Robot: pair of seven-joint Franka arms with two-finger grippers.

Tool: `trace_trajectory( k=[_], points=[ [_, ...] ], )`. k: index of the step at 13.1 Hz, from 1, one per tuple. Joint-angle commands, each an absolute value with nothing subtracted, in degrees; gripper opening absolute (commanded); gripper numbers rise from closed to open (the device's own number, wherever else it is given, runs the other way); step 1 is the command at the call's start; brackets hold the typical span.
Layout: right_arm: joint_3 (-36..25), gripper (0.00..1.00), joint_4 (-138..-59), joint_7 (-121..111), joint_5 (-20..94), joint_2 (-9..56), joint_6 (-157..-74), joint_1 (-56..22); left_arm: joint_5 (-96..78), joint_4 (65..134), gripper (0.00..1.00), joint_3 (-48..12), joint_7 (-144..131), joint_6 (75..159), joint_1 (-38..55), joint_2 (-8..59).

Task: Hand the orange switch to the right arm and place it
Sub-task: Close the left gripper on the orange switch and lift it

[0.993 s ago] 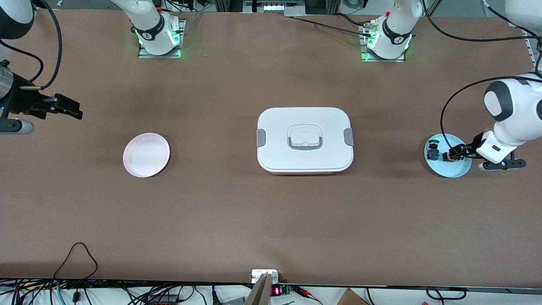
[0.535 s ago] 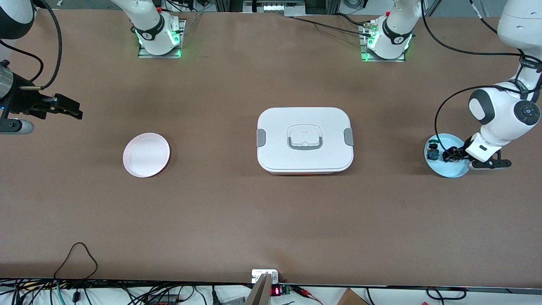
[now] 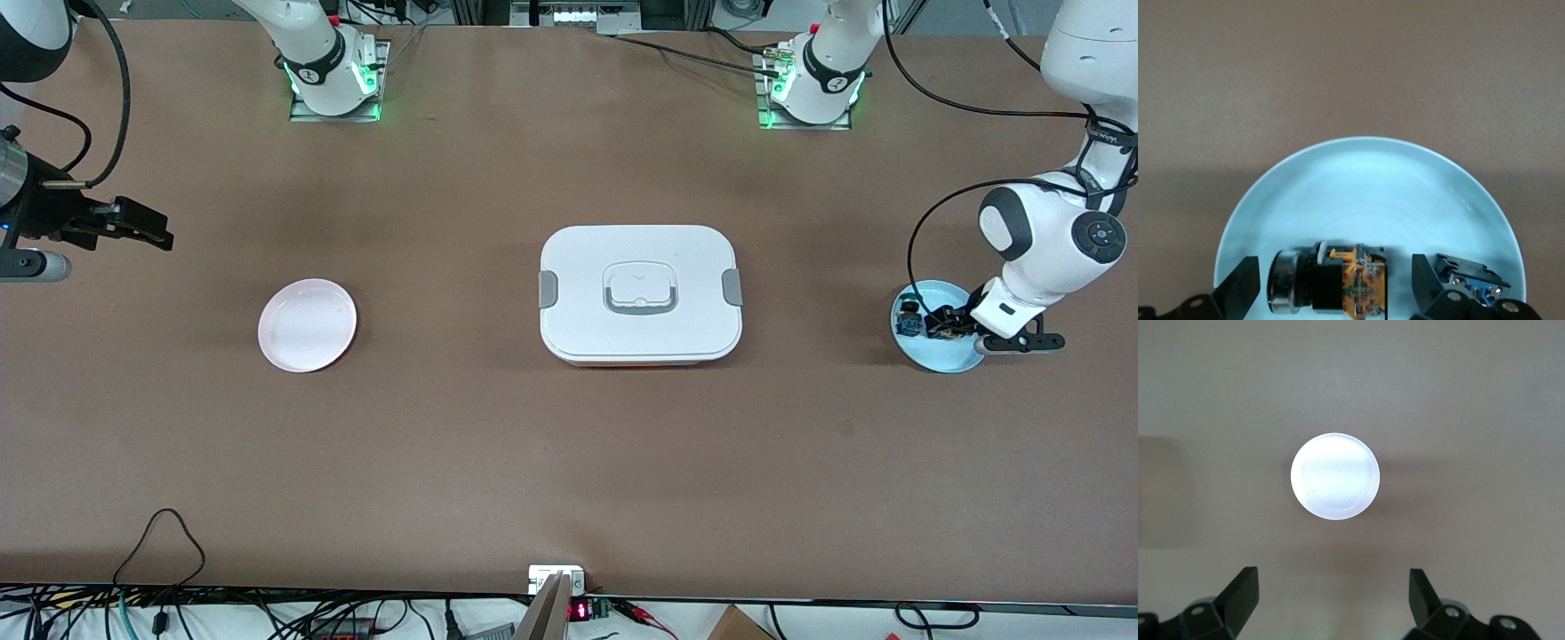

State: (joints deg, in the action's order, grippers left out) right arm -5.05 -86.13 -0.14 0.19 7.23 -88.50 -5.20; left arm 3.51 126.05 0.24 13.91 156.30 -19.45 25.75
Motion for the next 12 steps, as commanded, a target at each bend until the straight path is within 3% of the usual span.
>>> trace_trajectory(
  k=[1, 5, 6, 8, 9, 12],
  points=[
    [-4.92, 1.00, -86.66, -0.09, 0.18, 6.59, -88.15, -5.19, 4.48, 126.83, 0.99, -0.09, 14.59, 156.62, -20.65, 26.01],
    [-4.83, 1.00, -86.66, -0.09, 0.09, 6.50, -88.15, -5.36, 4.48, 126.56, 0.94, 0.00, 14.59, 156.71, -20.83, 26.10],
    [-4.75, 1.00, -86.66, -0.09, 0.09, 6.50, -88.15, -5.36, 4.48, 126.48, 0.84, -0.09, 14.59, 156.71, -20.83, 26.02],
    [-4.83, 1.00, -86.66, -0.18, 0.09, 6.50, -88.07, -5.36, 4.48, 126.21, 0.48, -0.09, 14.59, 156.71, -20.83, 26.02],
    [-4.75, 1.00, -86.66, -0.18, 0.09, 6.50, -88.07, -5.36, 4.48, 126.12, 0.40, -0.09, 14.68, 156.62, -20.83, 25.84],
    [-4.75, 1.00, -86.66, -0.18, 0.00, 6.50, -88.07, -5.36, 4.48, 124.46, 0.38, -0.09, 18.35, 156.36, -20.74, 24.88]
  ],
)
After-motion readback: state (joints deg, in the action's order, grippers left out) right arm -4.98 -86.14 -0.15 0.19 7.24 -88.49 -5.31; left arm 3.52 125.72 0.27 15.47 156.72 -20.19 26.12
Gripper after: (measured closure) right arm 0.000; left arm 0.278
